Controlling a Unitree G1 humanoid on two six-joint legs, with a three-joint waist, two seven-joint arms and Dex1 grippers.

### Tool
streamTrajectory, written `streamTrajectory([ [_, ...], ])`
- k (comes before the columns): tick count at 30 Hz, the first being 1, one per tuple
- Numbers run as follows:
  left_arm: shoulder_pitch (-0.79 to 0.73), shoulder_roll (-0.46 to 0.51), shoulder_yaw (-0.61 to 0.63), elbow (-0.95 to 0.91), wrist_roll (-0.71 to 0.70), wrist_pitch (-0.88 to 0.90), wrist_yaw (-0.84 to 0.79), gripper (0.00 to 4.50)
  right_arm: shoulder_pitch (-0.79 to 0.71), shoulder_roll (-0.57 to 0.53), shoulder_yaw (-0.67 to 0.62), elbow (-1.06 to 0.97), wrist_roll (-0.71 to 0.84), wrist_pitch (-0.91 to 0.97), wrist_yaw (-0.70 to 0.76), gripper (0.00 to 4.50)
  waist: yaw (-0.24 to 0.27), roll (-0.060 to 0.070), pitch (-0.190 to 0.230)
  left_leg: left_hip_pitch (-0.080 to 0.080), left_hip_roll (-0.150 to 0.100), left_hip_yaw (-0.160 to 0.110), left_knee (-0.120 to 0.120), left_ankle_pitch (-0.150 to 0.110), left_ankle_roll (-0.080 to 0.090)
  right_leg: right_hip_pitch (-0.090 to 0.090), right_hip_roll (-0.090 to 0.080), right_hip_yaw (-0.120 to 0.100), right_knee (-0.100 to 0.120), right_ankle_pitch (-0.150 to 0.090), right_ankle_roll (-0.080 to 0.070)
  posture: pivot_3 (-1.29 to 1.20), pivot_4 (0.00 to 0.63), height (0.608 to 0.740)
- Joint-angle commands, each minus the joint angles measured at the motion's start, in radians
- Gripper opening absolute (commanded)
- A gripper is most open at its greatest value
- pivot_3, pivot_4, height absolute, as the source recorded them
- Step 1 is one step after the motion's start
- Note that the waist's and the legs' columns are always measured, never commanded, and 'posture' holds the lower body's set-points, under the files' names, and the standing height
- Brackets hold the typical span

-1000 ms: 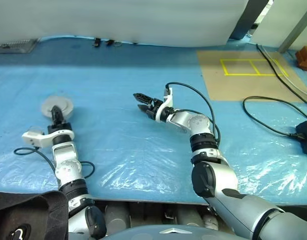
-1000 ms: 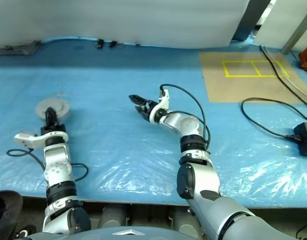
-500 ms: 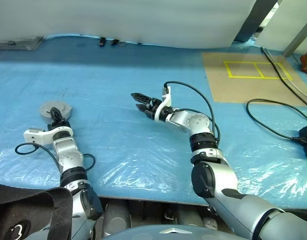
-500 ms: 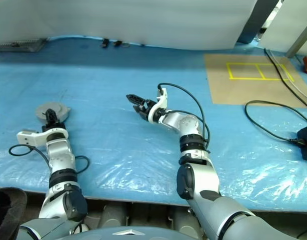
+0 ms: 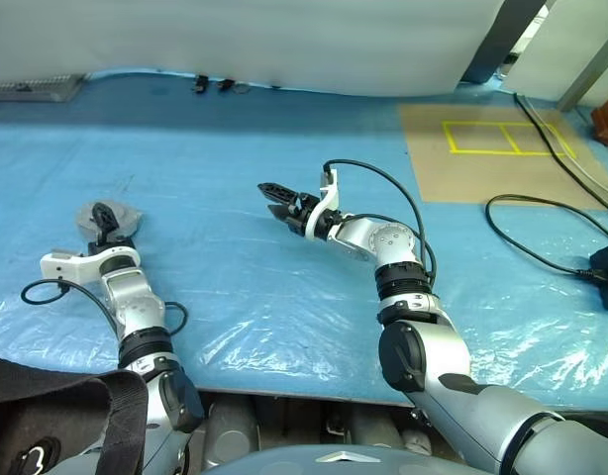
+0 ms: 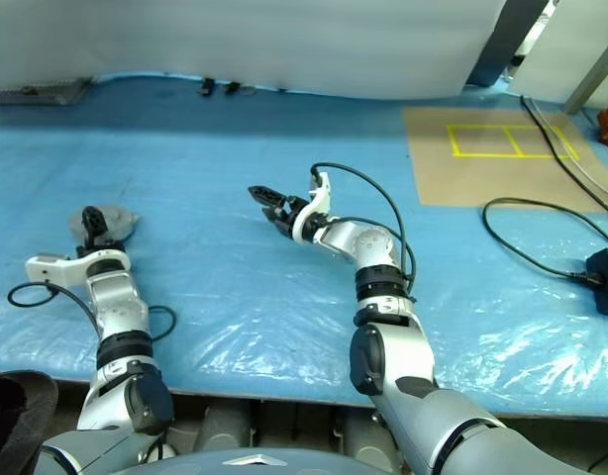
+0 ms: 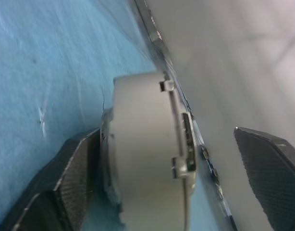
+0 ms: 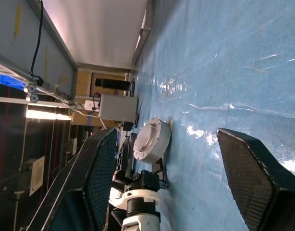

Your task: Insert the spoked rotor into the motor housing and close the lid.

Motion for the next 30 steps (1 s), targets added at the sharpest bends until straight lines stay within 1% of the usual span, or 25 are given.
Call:
streamTrajectory([
  [1,0.044,0.009,0.000,-0.044,0.084,-0.077,0.054,4.46,0.006,0.007,0.107,-0.053,-0.079,-0.033,0.064,3.47,-0.003,0.000,0.000,0.000,0.000,0.000,0.000,0.000,0.000,0.000,0.000,0.000,0.000,0.000,0.000,0.00,0.150,0.740],
  [3,0.070,0.002,-0.011,-0.086,0.122,-0.108,0.074,4.46,0.021,-0.009,0.171,-0.076,-0.132,-0.055,0.107,3.47,-0.003,0.000,0.000,0.000,0.000,0.000,-0.001,0.000,0.000,0.000,0.000,0.000,-0.001,0.000,0.000,0.00,0.150,0.740],
  [6,0.119,0.005,-0.044,-0.146,0.196,-0.132,0.096,4.46,0.036,-0.028,0.227,-0.106,-0.183,-0.086,0.149,3.47,0.000,0.000,0.000,-0.001,0.000,0.000,-0.002,0.000,0.000,0.000,0.000,0.000,-0.003,0.000,0.000,0.00,0.150,0.740],
  [10,0.215,0.055,-0.151,-0.243,0.338,-0.141,0.018,4.46,0.093,-0.084,0.373,-0.202,-0.337,-0.247,0.225,3.47,0.008,-0.001,0.000,-0.002,0.000,-0.001,-0.001,0.000,0.000,0.000,0.000,-0.001,-0.004,0.000,0.000,0.00,0.150,0.740],
  [11,0.241,0.074,-0.183,-0.275,0.353,-0.131,-0.031,4.46,0.127,-0.105,0.407,-0.250,-0.380,-0.321,0.247,3.47,0.011,-0.001,0.000,-0.002,0.000,-0.001,-0.001,0.000,0.000,0.000,0.000,-0.001,-0.003,0.000,0.001,0.00,0.150,0.740],
  [13,0.274,0.100,-0.226,-0.316,0.369,-0.122,-0.092,4.46,0.174,-0.132,0.444,-0.310,-0.428,-0.409,0.278,3.47,0.014,-0.001,0.000,-0.001,0.000,-0.001,-0.001,0.000,0.000,0.000,-0.001,-0.001,-0.003,0.000,0.001,0.00,0.150,0.740],
  [16,0.318,0.146,-0.305,-0.381,0.376,-0.088,-0.216,4.46,0.229,-0.182,0.472,-0.375,-0.460,-0.446,0.324,3.47,0.012,-0.001,0.000,0.000,0.000,-0.001,-0.001,0.000,0.000,0.001,-0.001,0.000,-0.003,0.000,0.001,0.00,0.150,0.740],
  [19,0.369,0.210,-0.413,-0.472,0.349,0.005,-0.394,4.46,0.299,-0.268,0.518,-0.453,-0.525,-0.528,0.385,3.47,0.012,-0.001,0.000,0.000,0.000,0.000,-0.001,0.000,0.000,0.001,-0.001,0.000,-0.003,0.000,0.001,0.00,0.150,0.740],
  [20,0.384,0.230,-0.443,-0.493,0.351,0.026,-0.437,4.46,0.316,-0.282,0.516,-0.474,-0.522,-0.535,0.400,3.47,0.010,-0.001,0.000,0.000,0.000,0.000,-0.001,0.000,0.000,0.001,-0.001,0.000,-0.003,0.000,0.000,0.00,0.150,0.740],
  [22,0.407,0.261,-0.486,-0.519,0.368,0.052,-0.496,4.50,0.343,-0.312,0.521,-0.506,-0.529,-0.549,0.420,3.82,0.005,-0.001,0.001,0.000,0.000,0.000,-0.001,0.000,0.000,0.001,-0.001,0.000,-0.003,0.000,0.000,0.00,0.150,0.740],
  [23,0.413,0.271,-0.498,-0.525,0.373,0.059,-0.513,4.50,0.353,-0.322,0.525,-0.517,-0.534,-0.556,0.429,4.06,0.000,-0.001,0.001,0.001,0.000,0.000,-0.002,0.000,0.000,0.001,-0.001,0.000,-0.003,-0.002,-0.002,0.00,0.150,0.740],
  [24,0.421,0.283,-0.513,-0.532,0.379,0.068,-0.538,4.50,0.368,-0.336,0.533,-0.533,-0.539,-0.571,0.451,4.39,-0.003,0.000,0.001,0.001,0.000,0.000,-0.002,0.000,0.000,0.001,0.000,0.001,-0.003,-0.002,-0.003,0.00,0.150,0.740],
  [25,0.436,0.302,-0.540,-0.544,0.385,0.085,-0.578,4.50,0.391,-0.355,0.545,-0.549,-0.553,-0.616,0.478,4.47,-0.004,0.000,0.001,0.001,0.000,0.001,-0.002,0.000,0.000,0.001,0.000,0.001,-0.002,-0.002,-0.004,0.00,0.150,0.740],
  [27,0.456,0.324,-0.572,-0.562,0.393,0.106,-0.629,4.50,0.422,-0.378,0.558,-0.567,-0.573,-0.675,0.509,4.47,-0.006,0.000,0.001,0.002,0.000,0.001,-0.002,0.000,0.000,0.001,0.000,0.002,-0.002,-0.002,-0.004,0.00,0.150,0.740],
  [30,0.480,0.348,-0.614,-0.589,0.423,0.130,-0.665,4.50,0.458,-0.381,0.534,-0.593,-0.535,-0.673,0.535,4.47,-0.005,0.000,0.001,0.002,0.000,0.001,-0.002,0.000,0.001,0.001,0.000,0.002,-0.003,-0.002,-0.004,0.00,0.150,0.740],
])
